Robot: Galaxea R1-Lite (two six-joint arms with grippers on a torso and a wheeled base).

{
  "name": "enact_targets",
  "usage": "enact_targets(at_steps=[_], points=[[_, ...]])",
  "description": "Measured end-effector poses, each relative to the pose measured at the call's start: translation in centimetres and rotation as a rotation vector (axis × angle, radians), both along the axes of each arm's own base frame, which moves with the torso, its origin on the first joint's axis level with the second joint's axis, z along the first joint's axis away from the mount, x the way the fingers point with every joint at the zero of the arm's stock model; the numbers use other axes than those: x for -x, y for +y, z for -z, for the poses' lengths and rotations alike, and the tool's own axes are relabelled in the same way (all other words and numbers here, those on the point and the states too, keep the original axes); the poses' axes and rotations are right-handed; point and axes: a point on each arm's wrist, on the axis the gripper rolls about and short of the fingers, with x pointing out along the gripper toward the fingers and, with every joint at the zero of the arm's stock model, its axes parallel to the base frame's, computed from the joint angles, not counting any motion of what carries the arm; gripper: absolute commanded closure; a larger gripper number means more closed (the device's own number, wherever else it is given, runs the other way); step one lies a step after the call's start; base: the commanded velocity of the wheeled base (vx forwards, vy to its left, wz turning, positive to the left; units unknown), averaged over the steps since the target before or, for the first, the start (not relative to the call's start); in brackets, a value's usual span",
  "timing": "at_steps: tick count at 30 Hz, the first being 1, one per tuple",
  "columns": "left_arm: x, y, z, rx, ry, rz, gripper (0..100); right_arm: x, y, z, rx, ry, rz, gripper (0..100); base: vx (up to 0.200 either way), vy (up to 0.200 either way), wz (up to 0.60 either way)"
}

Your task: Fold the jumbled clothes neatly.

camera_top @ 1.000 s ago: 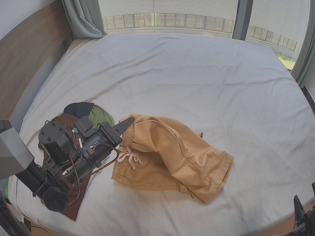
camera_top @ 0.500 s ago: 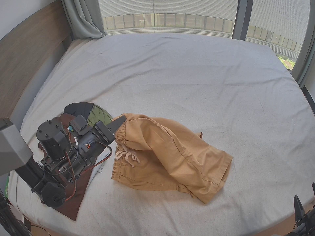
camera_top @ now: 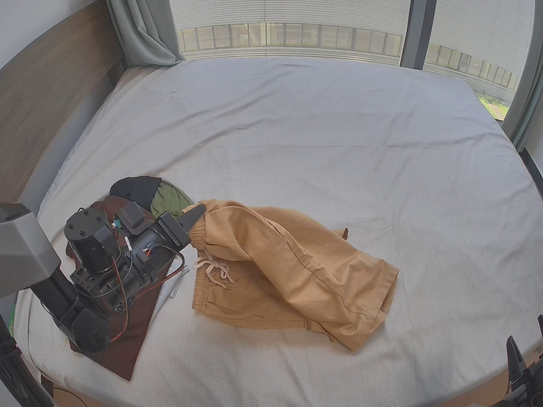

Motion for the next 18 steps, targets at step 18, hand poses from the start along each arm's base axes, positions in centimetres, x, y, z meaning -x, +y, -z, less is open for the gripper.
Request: enact_targets(at_steps=[18], points=[[-1.5, 1.5, 1.4, -0.033, 0.027, -0.063, 100, 0.0, 0.0, 0.0, 0.000, 0.001, -0.001, 0, 0.000, 0.000, 0.00]])
